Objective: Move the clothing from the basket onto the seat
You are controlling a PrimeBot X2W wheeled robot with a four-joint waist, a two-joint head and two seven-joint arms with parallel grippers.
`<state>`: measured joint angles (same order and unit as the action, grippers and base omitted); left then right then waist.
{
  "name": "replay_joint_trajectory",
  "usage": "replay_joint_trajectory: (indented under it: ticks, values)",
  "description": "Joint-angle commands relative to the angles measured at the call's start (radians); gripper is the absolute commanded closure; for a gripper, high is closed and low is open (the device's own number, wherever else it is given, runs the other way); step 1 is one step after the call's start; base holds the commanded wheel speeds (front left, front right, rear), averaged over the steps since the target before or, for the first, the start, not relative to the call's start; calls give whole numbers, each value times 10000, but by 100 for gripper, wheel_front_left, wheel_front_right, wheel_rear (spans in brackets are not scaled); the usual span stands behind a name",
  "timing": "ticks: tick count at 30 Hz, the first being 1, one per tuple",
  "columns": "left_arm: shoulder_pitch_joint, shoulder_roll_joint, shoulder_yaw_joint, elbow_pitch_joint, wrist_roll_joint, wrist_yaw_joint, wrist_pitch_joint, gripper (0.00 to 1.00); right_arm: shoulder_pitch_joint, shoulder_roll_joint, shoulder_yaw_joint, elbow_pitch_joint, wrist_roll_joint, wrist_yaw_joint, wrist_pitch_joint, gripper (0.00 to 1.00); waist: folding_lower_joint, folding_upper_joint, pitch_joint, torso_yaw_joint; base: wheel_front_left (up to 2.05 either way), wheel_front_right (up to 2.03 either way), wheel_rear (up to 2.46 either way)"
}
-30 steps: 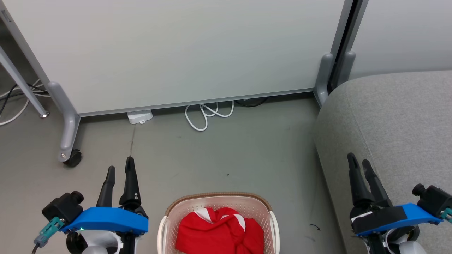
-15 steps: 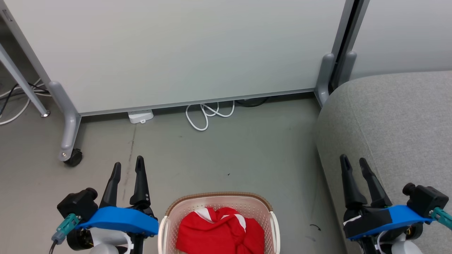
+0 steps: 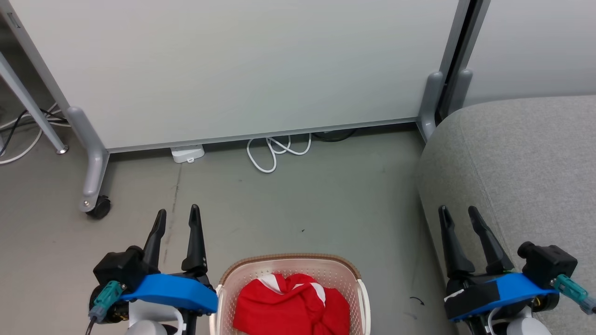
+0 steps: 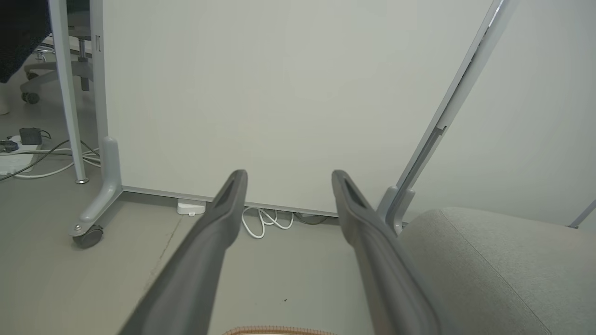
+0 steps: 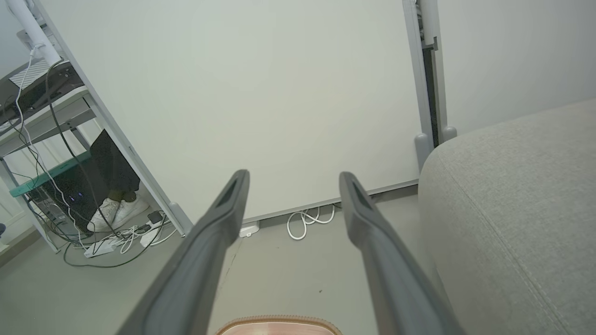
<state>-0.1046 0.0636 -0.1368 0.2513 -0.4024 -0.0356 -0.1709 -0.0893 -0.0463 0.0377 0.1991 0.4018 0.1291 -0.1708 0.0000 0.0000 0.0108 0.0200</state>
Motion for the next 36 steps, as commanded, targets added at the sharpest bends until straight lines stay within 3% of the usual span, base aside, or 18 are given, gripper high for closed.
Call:
replay_joint_trajectory:
  ticks: [1,36]
  values:
    - [-207,75,-35,-34,298,39,-110,0,-126,-60,38,-57,-314,18,-110,0,0,0,5,2,0,0,0]
    - [-334,9,-495,232,3120,73,-816,0,-161,-64,303,35,-3322,24,-817,0,0,0,188,45,0,0,0]
